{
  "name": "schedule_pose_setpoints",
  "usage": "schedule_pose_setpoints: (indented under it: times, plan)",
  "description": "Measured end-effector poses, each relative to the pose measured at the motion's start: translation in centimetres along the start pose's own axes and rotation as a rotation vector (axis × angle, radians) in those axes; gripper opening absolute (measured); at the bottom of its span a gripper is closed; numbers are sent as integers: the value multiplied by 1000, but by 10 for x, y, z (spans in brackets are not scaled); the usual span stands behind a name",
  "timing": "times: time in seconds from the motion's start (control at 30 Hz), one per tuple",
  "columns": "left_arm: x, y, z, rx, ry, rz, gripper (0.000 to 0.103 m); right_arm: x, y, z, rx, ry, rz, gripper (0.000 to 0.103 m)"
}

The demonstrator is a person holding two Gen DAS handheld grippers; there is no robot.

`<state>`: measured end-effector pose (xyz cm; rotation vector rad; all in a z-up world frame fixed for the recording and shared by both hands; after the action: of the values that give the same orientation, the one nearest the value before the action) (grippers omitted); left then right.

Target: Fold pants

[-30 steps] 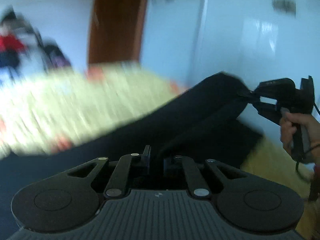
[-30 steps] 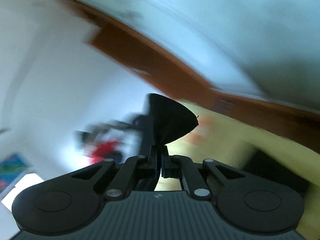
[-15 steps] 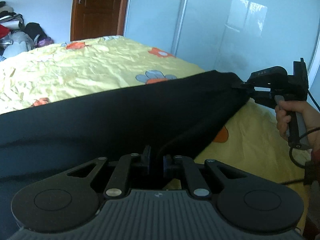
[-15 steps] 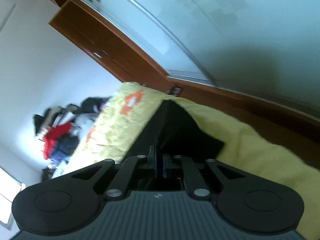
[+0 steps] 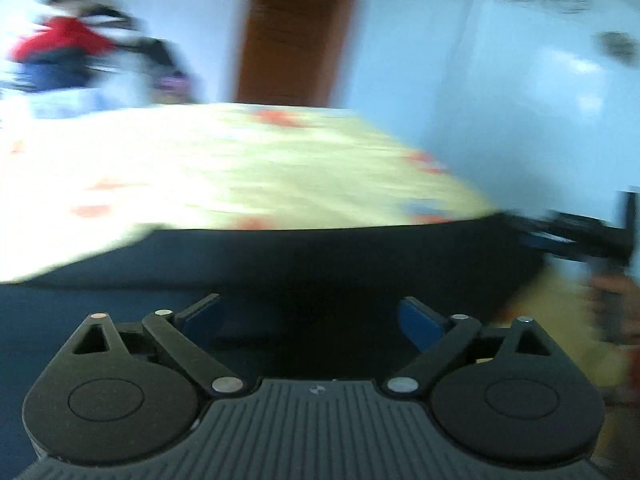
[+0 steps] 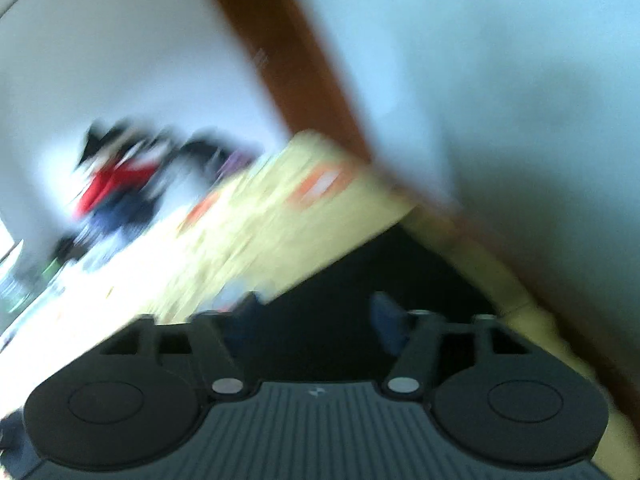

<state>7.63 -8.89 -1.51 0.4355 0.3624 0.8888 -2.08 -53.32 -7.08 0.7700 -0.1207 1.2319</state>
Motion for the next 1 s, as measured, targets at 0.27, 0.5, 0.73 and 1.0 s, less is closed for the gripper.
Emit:
schedule_pose_setpoints:
  times: [0.27,0.5,0.73,1.0]
  plan:
    - [63,26,-60,179,-89,220,95,60,17,-7,-72,226,-70,70]
    - [49,18,-55,180,-142,231,96,178,-1,-84,231,462,376,77]
    - [36,37,-37,27,-107,205,95,146,28,-89,167,425,297,81]
    - [7,2,-20,-51,20,168,100,-25,80,-26,-97,-323,-18,82]
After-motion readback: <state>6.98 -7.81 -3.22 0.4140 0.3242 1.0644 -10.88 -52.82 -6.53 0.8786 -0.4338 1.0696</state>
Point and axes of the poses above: each gripper's, at about its wrist camera, not at the fingertips, and y roughly against the way its jaws point, x to its left, z to its top, the point moved 5 cm from there along -y, roughly the way its jaws point, and after that the axes turned 6 degrees about -x, right-handed, at the moved point
